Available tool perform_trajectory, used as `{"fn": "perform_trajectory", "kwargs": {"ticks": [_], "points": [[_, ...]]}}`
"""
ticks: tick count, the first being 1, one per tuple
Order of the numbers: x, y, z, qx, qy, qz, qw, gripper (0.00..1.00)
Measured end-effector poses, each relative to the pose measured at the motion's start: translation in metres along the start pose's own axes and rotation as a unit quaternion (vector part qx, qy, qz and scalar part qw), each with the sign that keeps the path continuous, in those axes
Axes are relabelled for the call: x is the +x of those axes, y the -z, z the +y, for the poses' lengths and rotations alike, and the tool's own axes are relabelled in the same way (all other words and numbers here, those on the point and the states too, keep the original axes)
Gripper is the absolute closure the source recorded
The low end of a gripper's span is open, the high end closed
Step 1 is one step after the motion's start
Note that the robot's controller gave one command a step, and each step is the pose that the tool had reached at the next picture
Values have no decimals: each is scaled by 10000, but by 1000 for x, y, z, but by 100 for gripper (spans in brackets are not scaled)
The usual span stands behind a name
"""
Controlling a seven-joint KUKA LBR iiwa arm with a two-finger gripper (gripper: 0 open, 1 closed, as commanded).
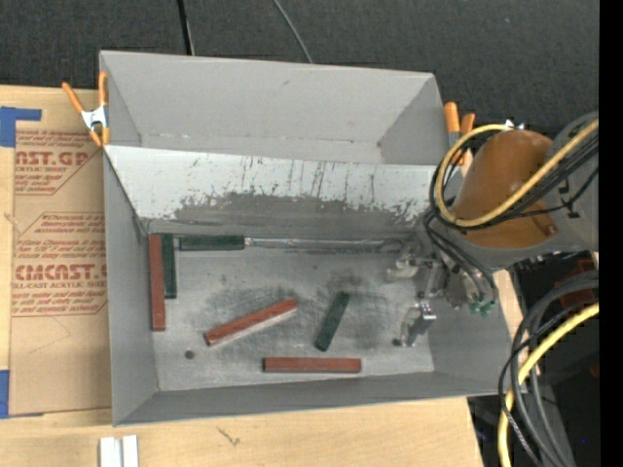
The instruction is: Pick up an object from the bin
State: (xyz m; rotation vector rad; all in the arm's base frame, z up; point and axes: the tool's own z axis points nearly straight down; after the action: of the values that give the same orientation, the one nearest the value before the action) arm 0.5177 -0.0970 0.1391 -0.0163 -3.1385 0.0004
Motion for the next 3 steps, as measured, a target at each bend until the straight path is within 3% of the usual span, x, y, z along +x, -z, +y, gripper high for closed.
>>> {"fn": "perform_trajectory", "kwargs": {"ticks": [1, 2, 3], "points": [[0, 2, 12, -14, 619, -19, 9981, 0], [10, -44, 15, 2, 332, -51, 9994, 0], [-21, -63, 59, 14, 1032, -51, 9946, 100]]}}
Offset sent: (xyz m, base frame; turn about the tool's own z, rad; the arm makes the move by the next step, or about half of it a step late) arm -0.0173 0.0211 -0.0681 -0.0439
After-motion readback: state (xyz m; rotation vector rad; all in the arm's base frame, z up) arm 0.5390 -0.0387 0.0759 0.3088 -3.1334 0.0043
